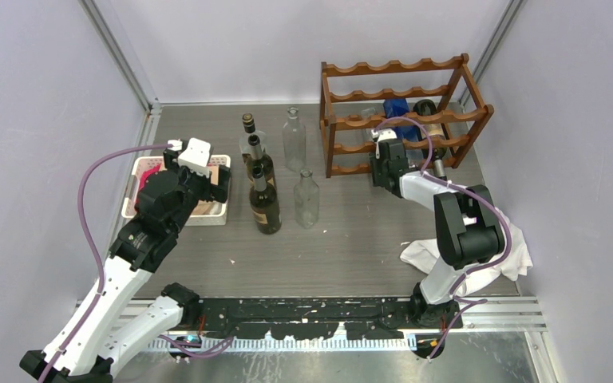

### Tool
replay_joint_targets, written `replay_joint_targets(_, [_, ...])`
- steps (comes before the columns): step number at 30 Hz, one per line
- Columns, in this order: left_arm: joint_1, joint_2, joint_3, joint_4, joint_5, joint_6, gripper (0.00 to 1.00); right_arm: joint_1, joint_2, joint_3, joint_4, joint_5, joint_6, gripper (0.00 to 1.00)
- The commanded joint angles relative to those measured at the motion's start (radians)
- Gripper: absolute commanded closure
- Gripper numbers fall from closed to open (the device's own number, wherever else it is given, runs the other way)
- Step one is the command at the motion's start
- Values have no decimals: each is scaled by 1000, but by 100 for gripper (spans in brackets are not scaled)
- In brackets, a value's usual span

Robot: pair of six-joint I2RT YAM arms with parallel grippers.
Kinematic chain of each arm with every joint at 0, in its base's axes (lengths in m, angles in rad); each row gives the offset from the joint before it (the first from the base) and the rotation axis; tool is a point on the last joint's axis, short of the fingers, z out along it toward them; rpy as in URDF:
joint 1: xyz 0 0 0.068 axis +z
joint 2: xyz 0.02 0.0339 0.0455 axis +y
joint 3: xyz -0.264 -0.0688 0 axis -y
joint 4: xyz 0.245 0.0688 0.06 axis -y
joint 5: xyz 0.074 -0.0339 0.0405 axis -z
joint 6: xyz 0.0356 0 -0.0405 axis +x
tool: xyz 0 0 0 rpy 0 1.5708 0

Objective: Put the wine bottle on the wine rack
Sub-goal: Place the wine bottle in the wine rack.

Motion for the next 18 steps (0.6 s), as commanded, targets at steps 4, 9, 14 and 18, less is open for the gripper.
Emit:
replay_joint_targets(4, [3,-3,4,67,12,9,12,36,8,19,62,99,-93,96])
replay_joint_targets(9, [3,-5,3,66,13,9,12,40,30,33,63,107,-107,96])
replay_joint_targets(14, [3,-5,3,67,13,9,12,46,32,35,73,131,-140,96])
replay_joint_targets(18, [3,-4,5,66,15,8,12,60,26,23,120,175,-205,96])
